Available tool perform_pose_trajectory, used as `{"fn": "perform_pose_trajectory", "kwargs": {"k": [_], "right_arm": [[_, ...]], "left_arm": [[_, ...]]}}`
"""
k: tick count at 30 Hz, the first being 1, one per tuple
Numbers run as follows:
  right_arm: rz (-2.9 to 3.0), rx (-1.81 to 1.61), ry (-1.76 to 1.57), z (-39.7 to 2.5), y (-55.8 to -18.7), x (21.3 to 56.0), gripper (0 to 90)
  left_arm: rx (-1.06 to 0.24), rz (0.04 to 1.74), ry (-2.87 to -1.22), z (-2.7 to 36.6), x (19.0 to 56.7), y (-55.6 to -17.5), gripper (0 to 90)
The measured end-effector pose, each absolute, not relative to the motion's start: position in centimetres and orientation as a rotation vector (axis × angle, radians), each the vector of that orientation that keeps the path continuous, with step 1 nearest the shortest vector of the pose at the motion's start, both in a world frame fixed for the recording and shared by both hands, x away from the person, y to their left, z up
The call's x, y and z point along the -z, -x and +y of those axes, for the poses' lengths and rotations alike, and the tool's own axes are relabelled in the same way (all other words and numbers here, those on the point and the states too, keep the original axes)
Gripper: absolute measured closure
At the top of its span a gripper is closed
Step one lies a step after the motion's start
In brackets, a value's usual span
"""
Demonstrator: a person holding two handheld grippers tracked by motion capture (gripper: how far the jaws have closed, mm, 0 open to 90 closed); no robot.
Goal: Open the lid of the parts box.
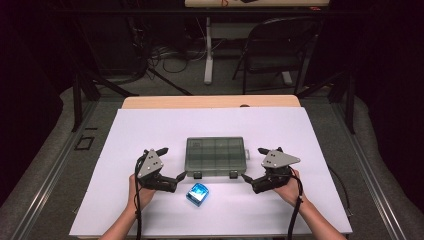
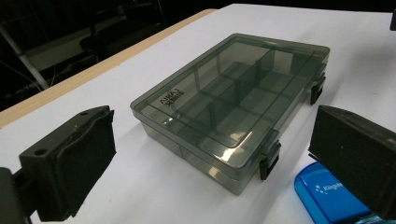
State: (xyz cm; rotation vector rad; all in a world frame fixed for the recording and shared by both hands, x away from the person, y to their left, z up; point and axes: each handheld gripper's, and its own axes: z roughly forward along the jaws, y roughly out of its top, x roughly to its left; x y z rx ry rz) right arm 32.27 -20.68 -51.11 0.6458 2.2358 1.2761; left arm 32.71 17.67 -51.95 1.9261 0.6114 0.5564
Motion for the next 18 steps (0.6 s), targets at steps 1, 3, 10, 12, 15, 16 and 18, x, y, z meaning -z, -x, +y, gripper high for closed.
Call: {"fn": "perform_pose_trajectory", "kwargs": {"k": [1, 3, 10, 12, 15, 16, 18], "right_arm": [[2.242, -1.268, -0.650, -20.6, -32.5, 51.1, 0.0], [2.253, -1.268, -0.652, -20.6, -32.9, 51.0, 0.0], [2.309, -1.257, -0.680, -20.4, -34.2, 51.1, 0.0], [2.318, -1.252, -0.684, -20.4, -34.5, 51.2, 0.0], [2.344, -1.251, -0.689, -20.2, -35.0, 51.3, 0.0], [2.353, -1.247, -0.686, -20.1, -35.2, 51.4, 0.0], [2.369, -1.235, -0.683, -20.0, -35.3, 51.6, 0.0]], "left_arm": [[-0.552, 0.611, -1.929, 17.6, 52.0, -32.9, 0.1], [-0.541, 0.604, -1.939, 17.5, 52.0, -33.3, 0.2], [-0.508, 0.598, -1.976, 17.2, 52.1, -34.5, 0.3], [-0.492, 0.594, -1.997, 17.0, 52.2, -34.9, 0.2], [-0.464, 0.591, -2.030, 16.7, 52.5, -35.3, 0.0], [-0.457, 0.589, -2.041, 16.6, 52.6, -35.4, 0.0], [-0.438, 0.590, -2.063, 16.4, 52.9, -35.7, 0.0]]}}
